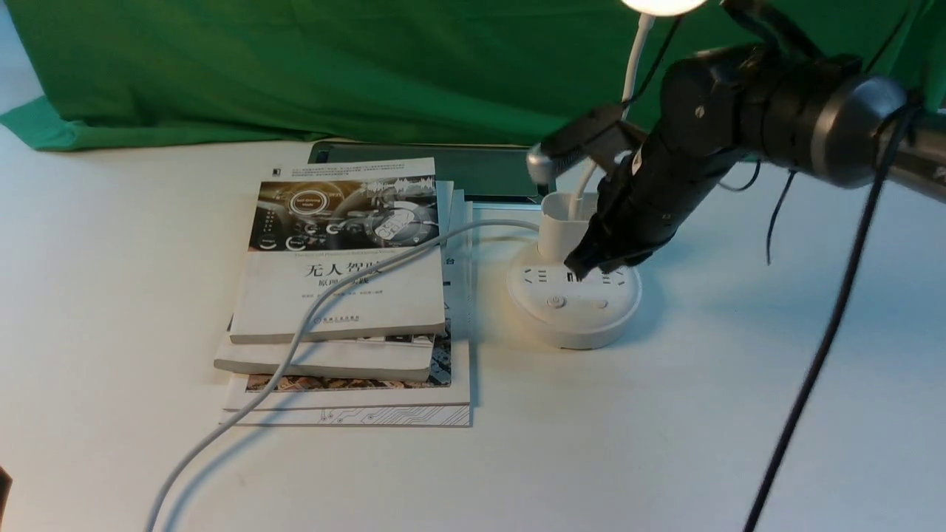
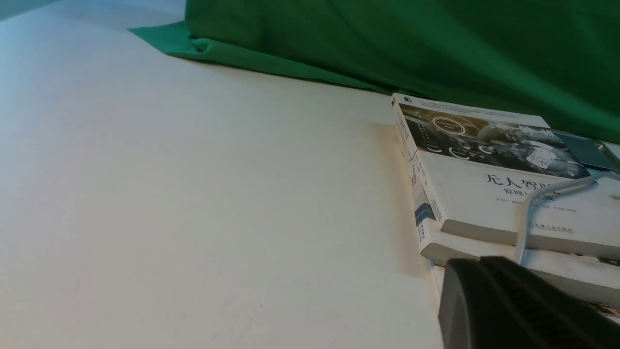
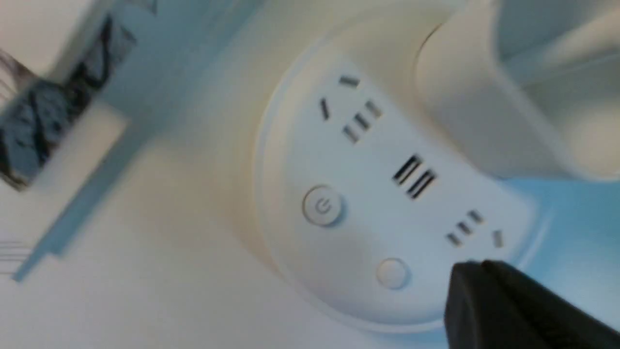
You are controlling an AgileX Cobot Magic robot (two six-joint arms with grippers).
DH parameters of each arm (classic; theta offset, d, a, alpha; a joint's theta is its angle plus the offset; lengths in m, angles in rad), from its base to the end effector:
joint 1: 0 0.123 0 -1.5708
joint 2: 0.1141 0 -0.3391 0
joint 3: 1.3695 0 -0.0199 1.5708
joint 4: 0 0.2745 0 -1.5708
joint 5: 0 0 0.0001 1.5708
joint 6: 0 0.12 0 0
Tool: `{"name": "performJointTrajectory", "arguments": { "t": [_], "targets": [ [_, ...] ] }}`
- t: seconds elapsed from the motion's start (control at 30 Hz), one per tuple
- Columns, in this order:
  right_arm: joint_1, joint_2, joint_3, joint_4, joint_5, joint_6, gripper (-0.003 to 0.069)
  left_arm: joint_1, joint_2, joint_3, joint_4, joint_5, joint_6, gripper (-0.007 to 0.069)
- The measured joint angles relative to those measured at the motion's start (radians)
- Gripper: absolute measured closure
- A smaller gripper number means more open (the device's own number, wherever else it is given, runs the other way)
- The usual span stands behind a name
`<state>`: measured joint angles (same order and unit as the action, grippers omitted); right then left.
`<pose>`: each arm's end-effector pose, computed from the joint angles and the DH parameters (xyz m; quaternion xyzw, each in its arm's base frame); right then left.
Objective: Turn on the desk lamp on the white desktop with your hand.
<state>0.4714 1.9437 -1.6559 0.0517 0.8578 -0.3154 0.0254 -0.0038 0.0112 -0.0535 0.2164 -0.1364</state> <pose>0.4348 0.2269 0.2830 -0.3602 0.8975 0.0429 0.2507 0.0539 0.0000 0.1856 -0.0768 0.7497 -0.0579 0.6548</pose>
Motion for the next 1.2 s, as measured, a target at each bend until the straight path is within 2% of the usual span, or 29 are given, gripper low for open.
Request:
{"name": "performJointTrajectory", "arguments": {
  "t": [0.17,0.47,0.73,0.9,1.2],
  "targets": [
    [0.004,-0.267,0.145,0.004,-0.091,0.027,0.062,0.0,0.0,0.0,0.0,0.0,0.0,0.0603],
    [0.016,-0.746,0.709,0.011,-0.431,0.116,0.062,0.0,0.0,0.0,0.0,0.0,0.0,0.0603],
    [0.017,-0.946,0.976,0.022,-0.685,0.115,0.0586,0.0,0.0,0.0,0.0,0.0,0.0,0.0603],
    [0.017,-1.105,1.16,0.022,-0.962,0.111,0.0569,0.0,0.0,0.0,0.0,0.0,0.0,0.0603],
    [0.019,-1.428,1.495,0.034,-1.214,0.111,0.0552,0.0,0.0,0.0,0.001,0.0,0.0,0.0603]
  ]
}}
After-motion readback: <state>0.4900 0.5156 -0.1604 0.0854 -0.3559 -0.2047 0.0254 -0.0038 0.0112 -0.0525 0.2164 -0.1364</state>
